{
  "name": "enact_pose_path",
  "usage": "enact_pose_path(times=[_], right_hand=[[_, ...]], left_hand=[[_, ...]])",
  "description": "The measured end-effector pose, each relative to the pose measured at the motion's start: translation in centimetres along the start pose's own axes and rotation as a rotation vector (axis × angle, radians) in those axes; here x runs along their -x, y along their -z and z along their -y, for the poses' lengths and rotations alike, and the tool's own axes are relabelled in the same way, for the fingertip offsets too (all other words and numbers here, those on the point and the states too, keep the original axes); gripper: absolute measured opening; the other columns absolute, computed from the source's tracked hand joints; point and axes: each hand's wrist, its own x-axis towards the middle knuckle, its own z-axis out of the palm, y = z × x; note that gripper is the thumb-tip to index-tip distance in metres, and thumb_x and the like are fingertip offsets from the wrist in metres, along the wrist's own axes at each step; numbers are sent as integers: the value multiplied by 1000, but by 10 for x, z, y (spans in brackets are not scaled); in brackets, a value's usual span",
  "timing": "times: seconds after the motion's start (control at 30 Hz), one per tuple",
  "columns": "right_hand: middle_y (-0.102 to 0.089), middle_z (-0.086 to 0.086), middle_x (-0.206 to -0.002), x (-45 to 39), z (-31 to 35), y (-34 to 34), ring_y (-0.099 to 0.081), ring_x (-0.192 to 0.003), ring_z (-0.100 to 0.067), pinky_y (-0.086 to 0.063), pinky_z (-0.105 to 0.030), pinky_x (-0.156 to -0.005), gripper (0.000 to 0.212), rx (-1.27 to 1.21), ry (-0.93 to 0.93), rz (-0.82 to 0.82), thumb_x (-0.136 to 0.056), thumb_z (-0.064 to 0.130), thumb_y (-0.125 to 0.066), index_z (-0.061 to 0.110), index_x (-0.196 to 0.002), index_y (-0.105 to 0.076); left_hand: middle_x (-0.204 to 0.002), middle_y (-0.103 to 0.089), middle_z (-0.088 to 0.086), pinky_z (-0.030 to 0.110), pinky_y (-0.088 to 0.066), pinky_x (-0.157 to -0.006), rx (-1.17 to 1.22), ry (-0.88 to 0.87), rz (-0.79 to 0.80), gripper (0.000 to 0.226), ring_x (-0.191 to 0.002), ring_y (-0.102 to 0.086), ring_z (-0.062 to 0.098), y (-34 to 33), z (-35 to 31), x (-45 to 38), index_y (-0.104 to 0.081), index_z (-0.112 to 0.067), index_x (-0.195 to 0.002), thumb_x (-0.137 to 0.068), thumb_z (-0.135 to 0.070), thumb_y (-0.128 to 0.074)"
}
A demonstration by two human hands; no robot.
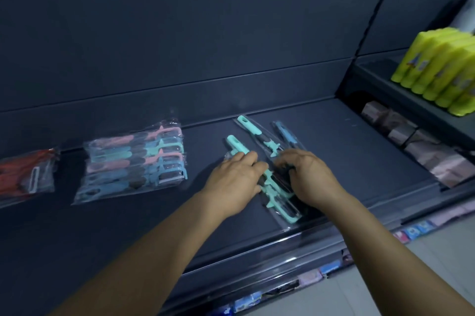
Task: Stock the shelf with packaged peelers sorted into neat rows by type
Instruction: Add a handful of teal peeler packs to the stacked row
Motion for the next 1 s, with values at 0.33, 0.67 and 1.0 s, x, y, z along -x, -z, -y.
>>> enact_pose_path(times=[0.33, 0.67, 1.0], right_hand=[[-54, -4, -129, -3, -7, 4, -42, -121, -25, -38, -32, -96, 36, 49, -169, -44, -89, 13, -51, 19, -124, -57], [-51, -3, -135, -4, 0, 0, -42, -123, -28, -36, -33, -102, 36, 73, -110, -2, -90, 23, -54, 20, -126, -58], [-40, -3, -142, -23, 7, -5, -37, -127, -31, -33, -35, -103, 50, 25, -235, 42, -85, 34, -63, 28, -132, -50]], left_hand=[[-140, -38, -5, 31, -15, -114, -99, -131, 78, 54, -132, -30, 17, 7, 18, -10, -30, -26, -145, -96, -29, -52], [-115, -48, 2, 29, -28, -101, -165, -214, 97, 26, -110, -44, 20, 8, 9, -11, -49, -15, -121, -98, -25, -48], [-99, -44, -1, 27, -35, -84, -208, -42, -119, 14, -86, -49, 18, 29, 34, 53, -48, -15, -101, -91, -10, -56]])
